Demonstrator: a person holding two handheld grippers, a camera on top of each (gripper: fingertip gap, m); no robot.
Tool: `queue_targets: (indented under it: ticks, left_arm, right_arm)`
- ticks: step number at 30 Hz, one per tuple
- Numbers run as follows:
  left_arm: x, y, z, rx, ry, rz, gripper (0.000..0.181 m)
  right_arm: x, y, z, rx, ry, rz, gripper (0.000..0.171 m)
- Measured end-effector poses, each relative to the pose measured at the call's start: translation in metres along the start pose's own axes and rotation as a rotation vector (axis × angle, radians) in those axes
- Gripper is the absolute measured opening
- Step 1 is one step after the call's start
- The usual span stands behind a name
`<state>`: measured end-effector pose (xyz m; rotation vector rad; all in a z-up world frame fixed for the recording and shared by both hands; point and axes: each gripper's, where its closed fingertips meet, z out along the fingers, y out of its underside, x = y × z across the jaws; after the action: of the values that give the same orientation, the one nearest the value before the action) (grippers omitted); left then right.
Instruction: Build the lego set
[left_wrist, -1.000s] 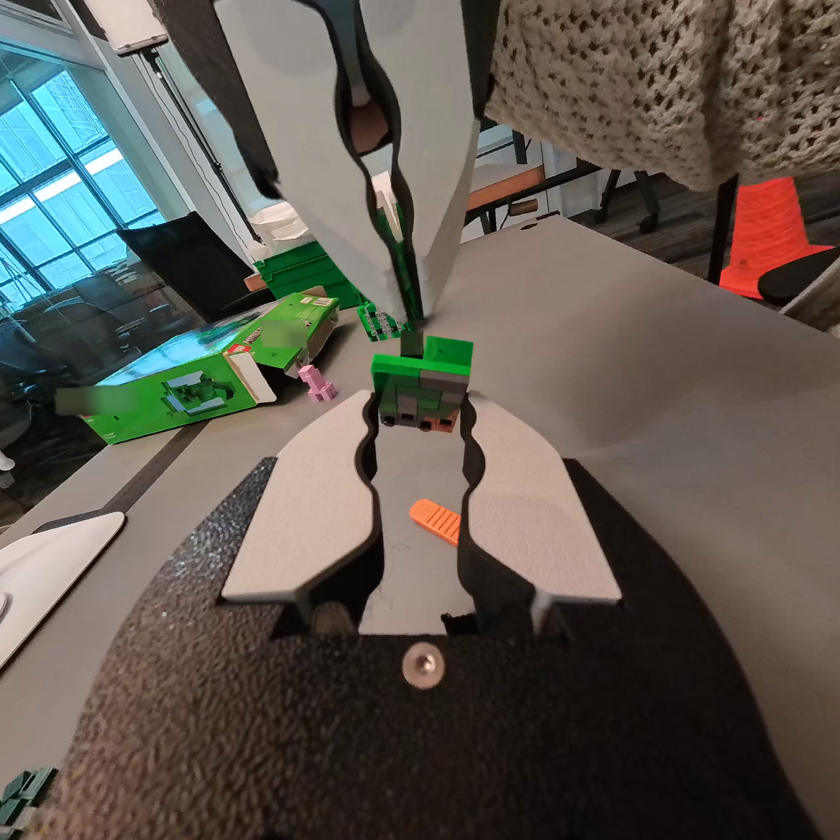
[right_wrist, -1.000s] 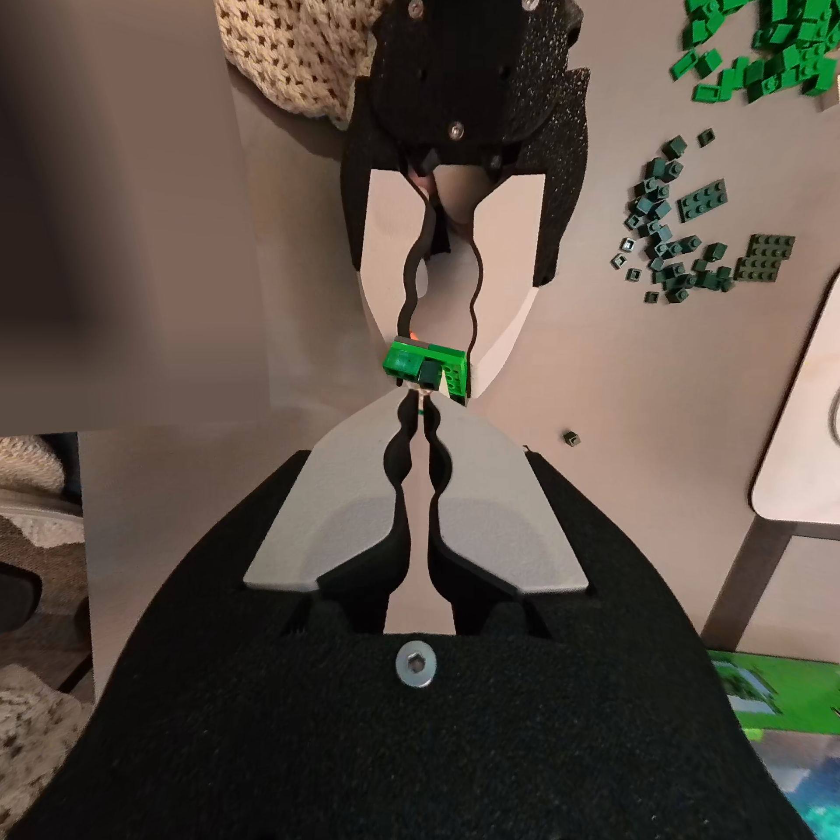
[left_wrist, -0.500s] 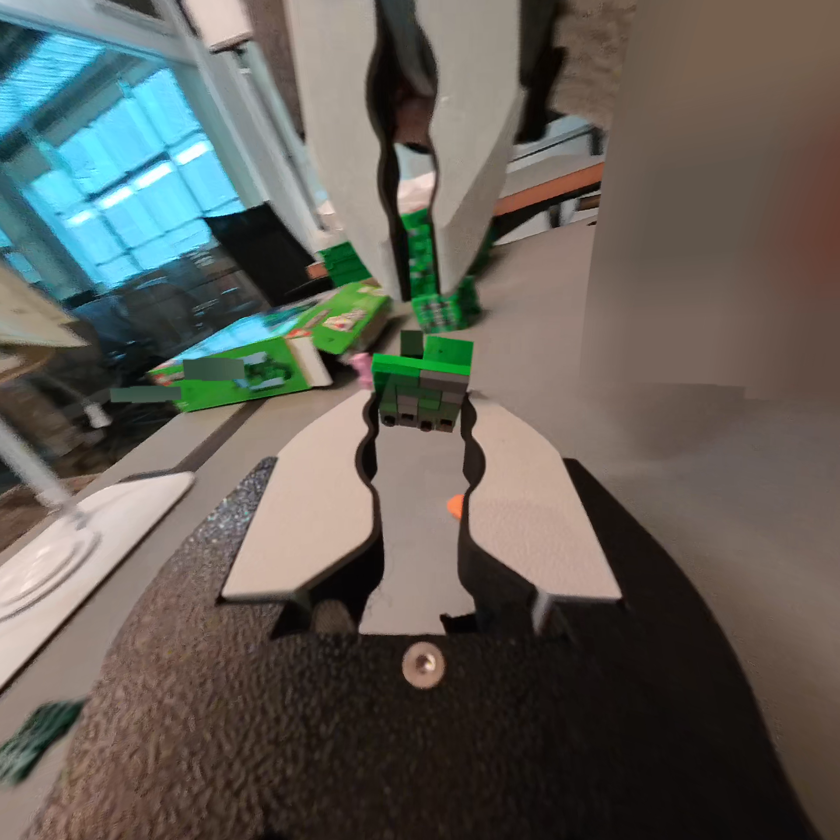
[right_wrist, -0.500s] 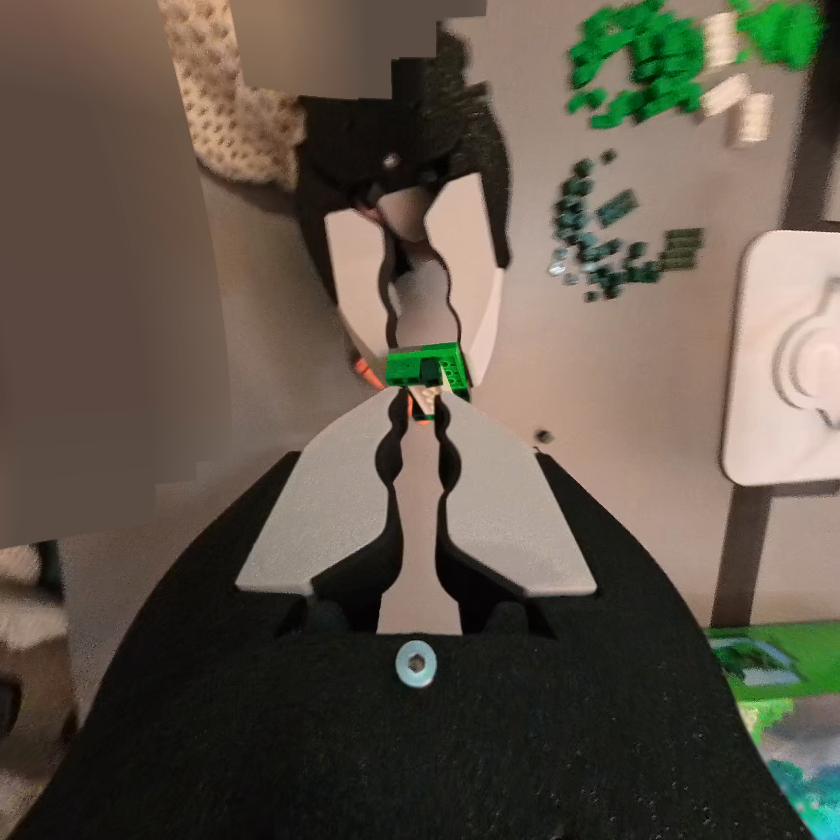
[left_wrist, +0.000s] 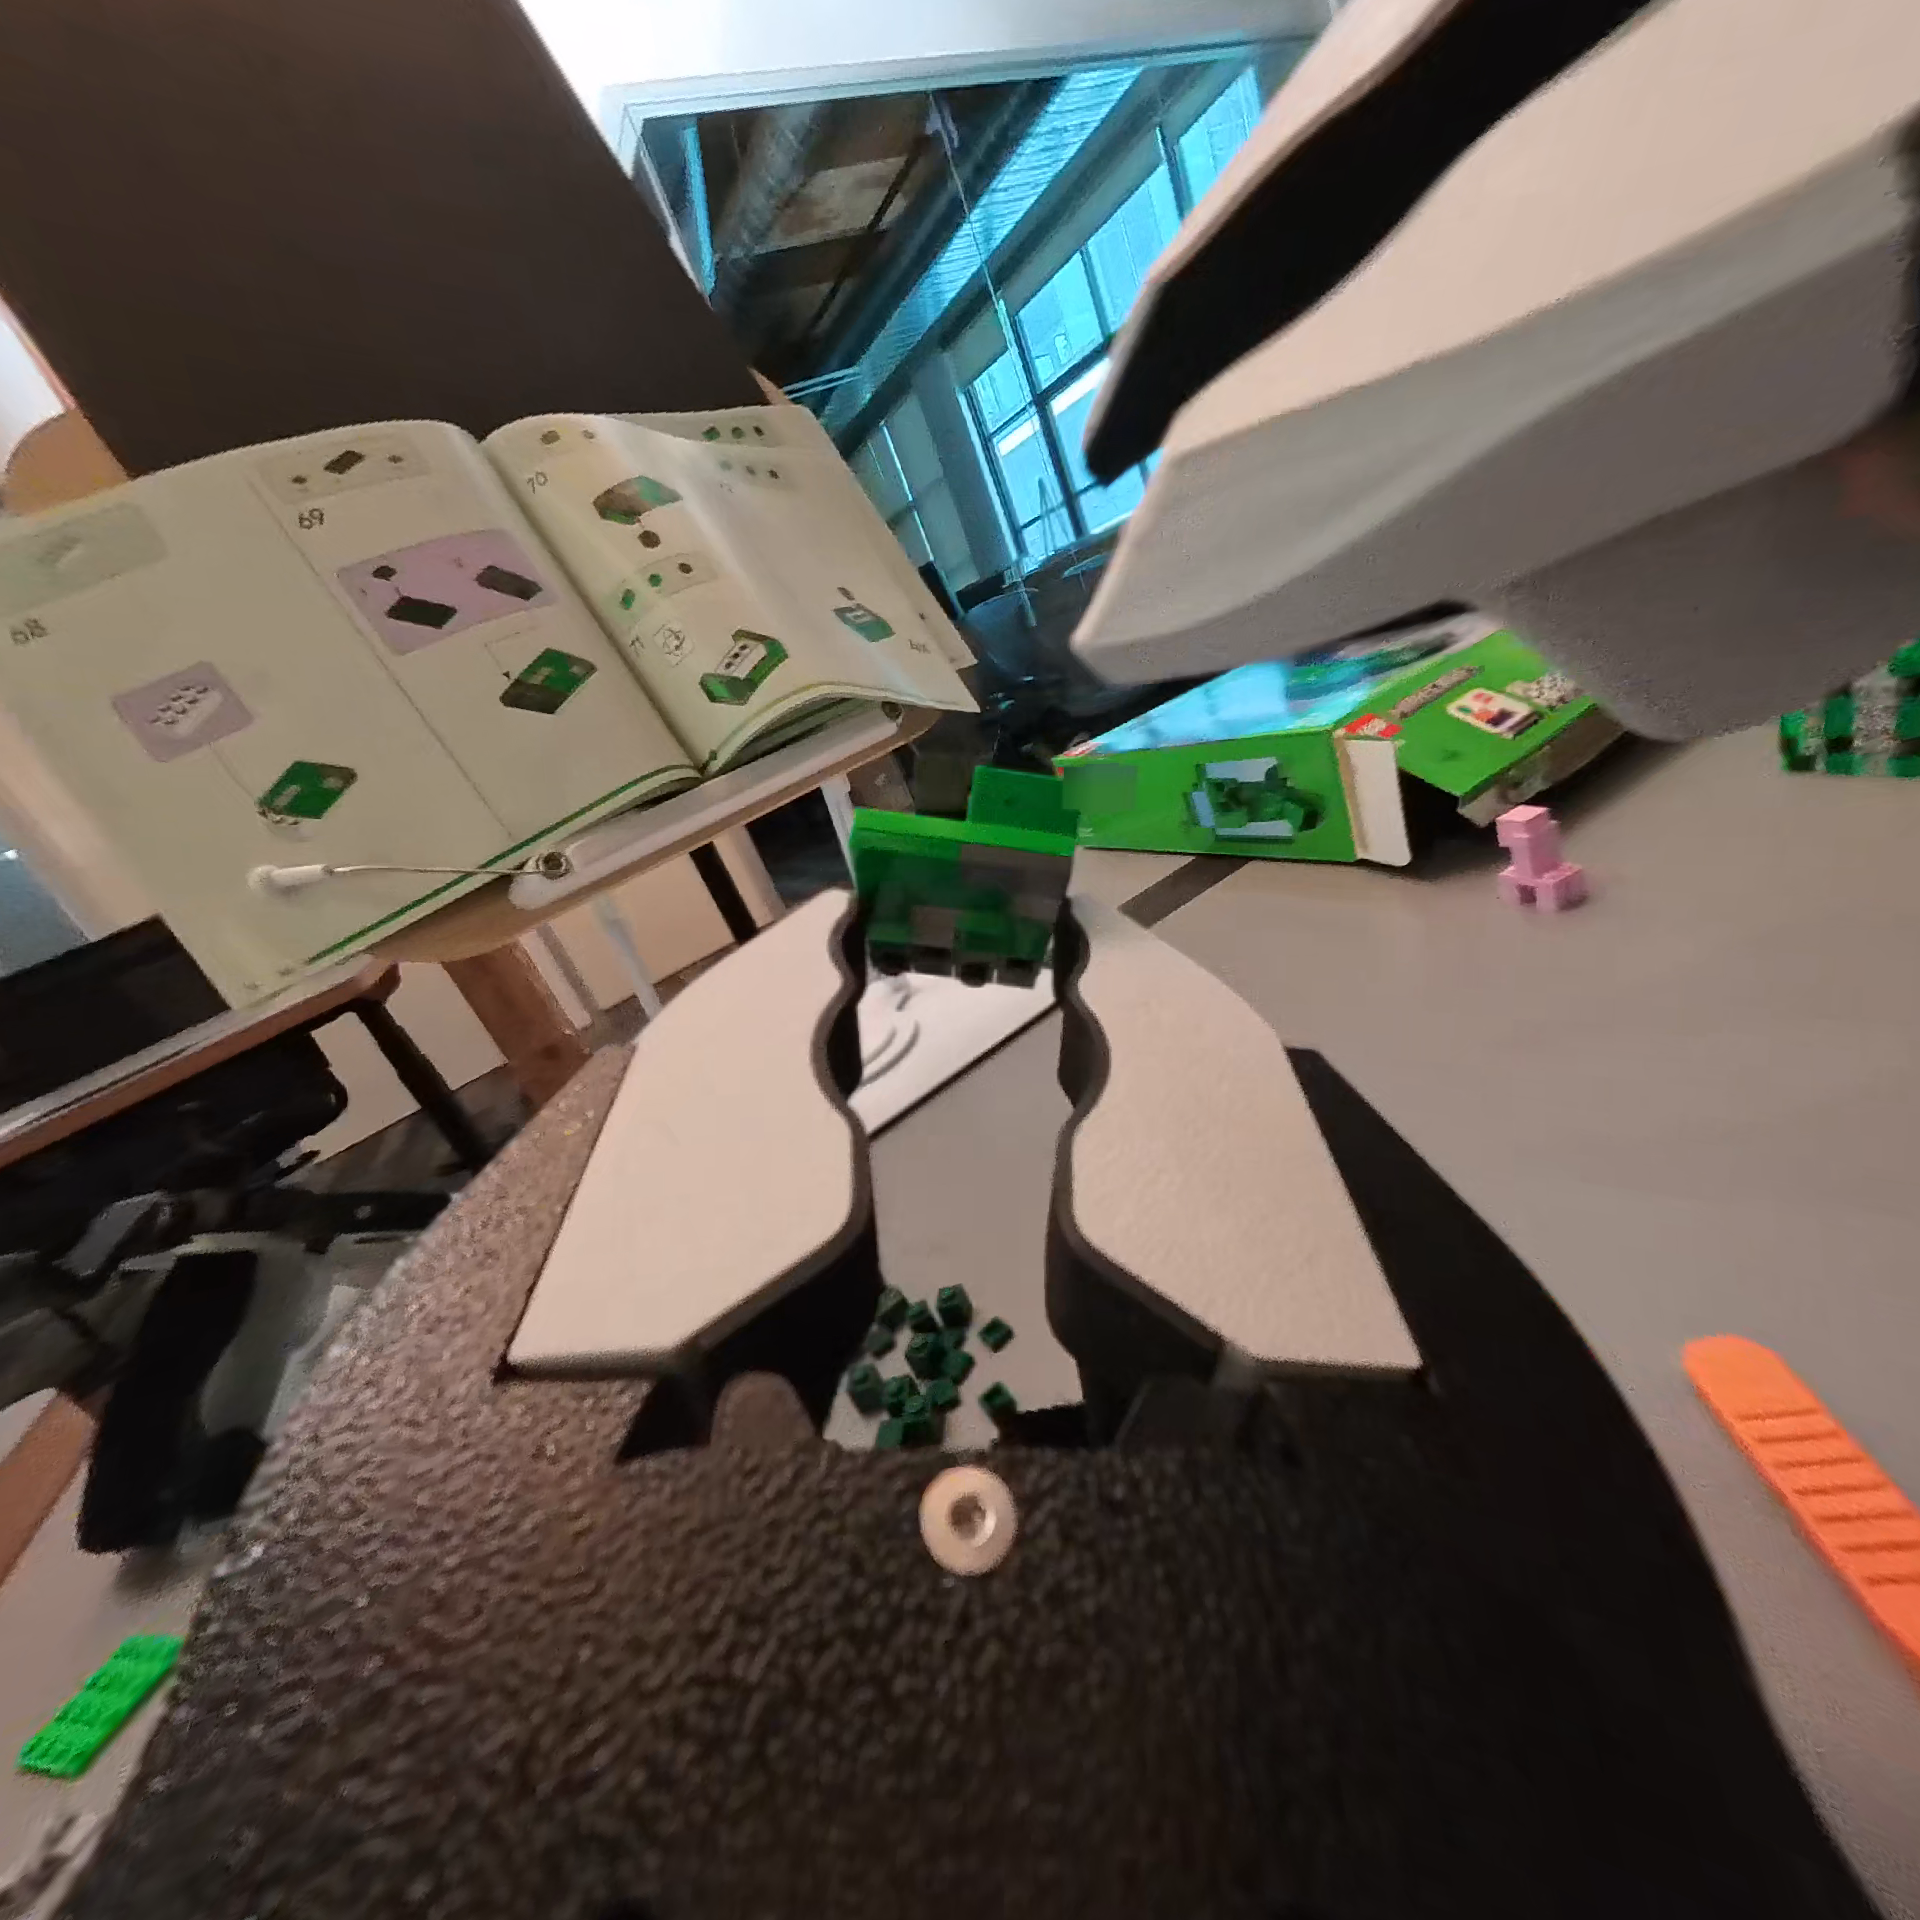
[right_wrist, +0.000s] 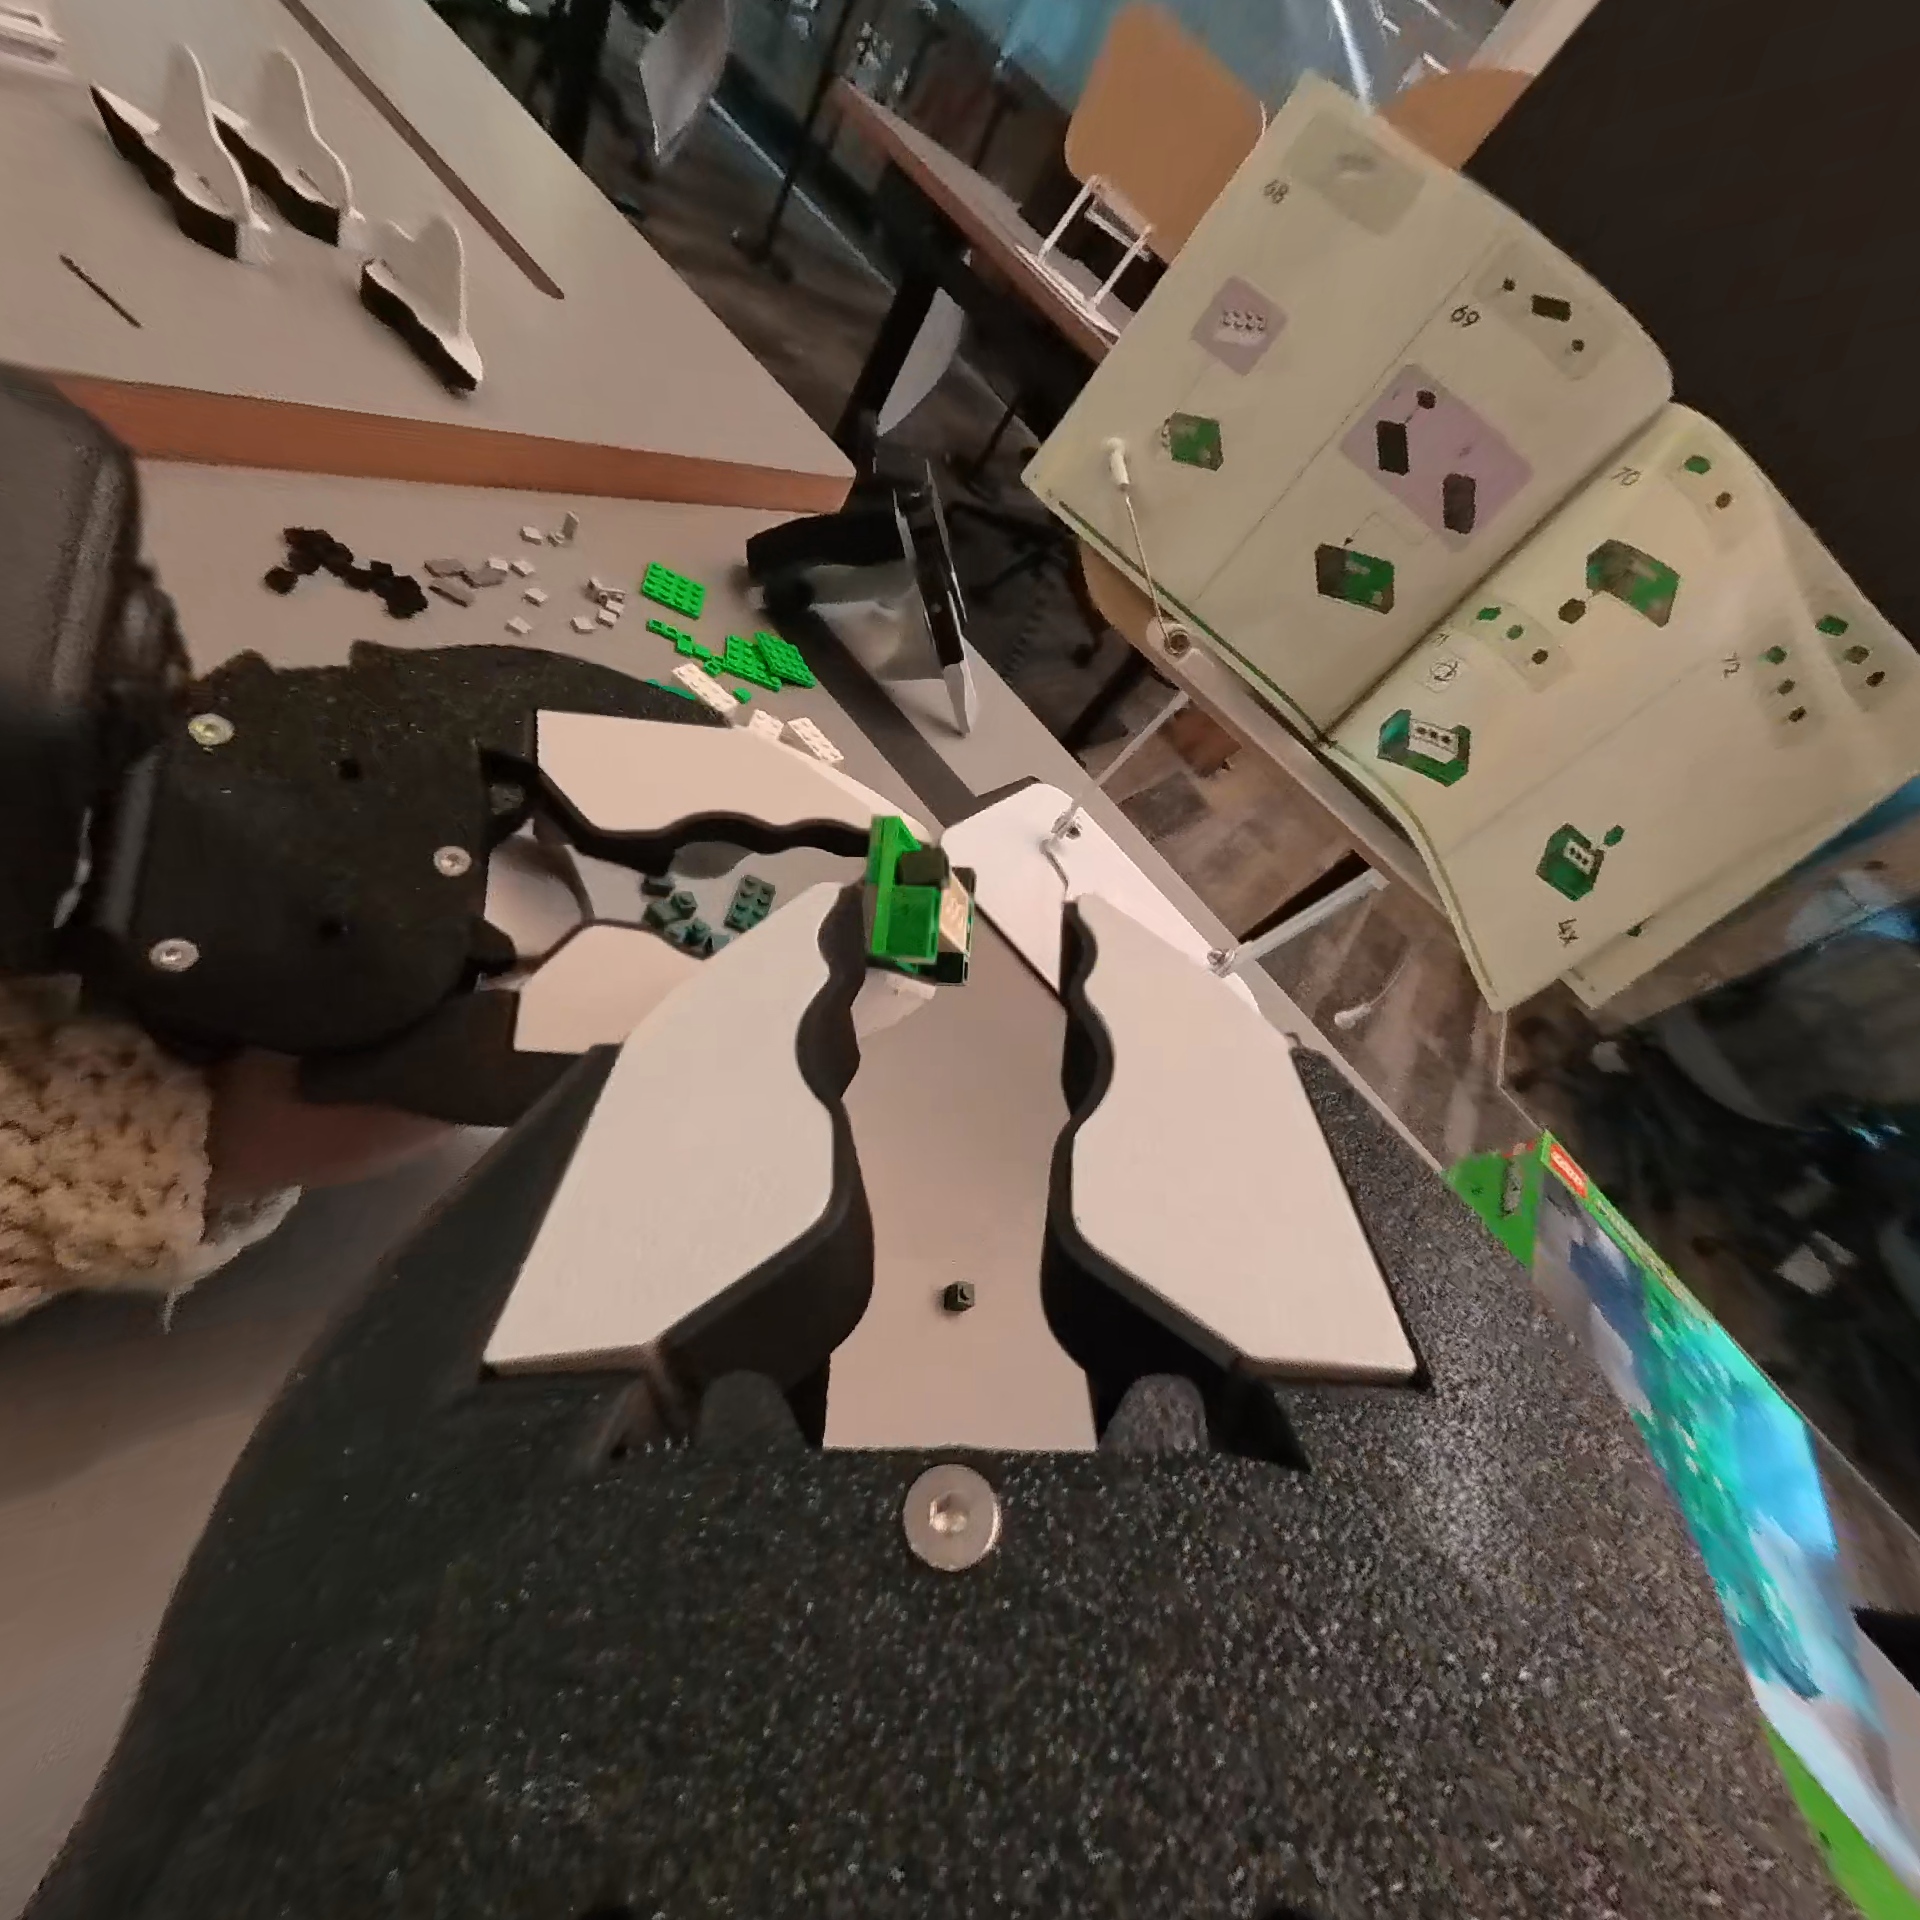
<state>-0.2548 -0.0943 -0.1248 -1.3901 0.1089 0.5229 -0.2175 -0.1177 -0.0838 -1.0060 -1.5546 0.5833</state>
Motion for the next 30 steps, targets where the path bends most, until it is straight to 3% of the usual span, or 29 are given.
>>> queue_targets:
  ticks: [8, 20, 23, 30]
  left_arm:
    - [0.01, -0.002, 0.001, -0.009, 0.011, 0.107, 0.034]
    - [0.013, -0.002, 0.001, -0.009, 0.02, 0.139, 0.034]
    - [0.015, -0.002, 0.001, -0.01, 0.024, 0.143, 0.034]
    - [0.016, 0.002, 0.003, -0.031, 0.023, 0.132, 0.033]
  right_arm:
    - [-0.012, 0.015, 0.019, -0.053, -0.039, -0.024, 0.037]
    - [-0.011, 0.023, 0.029, -0.104, 0.089, -0.126, 0.028]
    - [-0.008, 0.025, 0.028, -0.108, 0.124, -0.134, 0.018]
    - [-0.007, 0.028, 0.03, -0.135, 0.18, -0.162, 0.018]
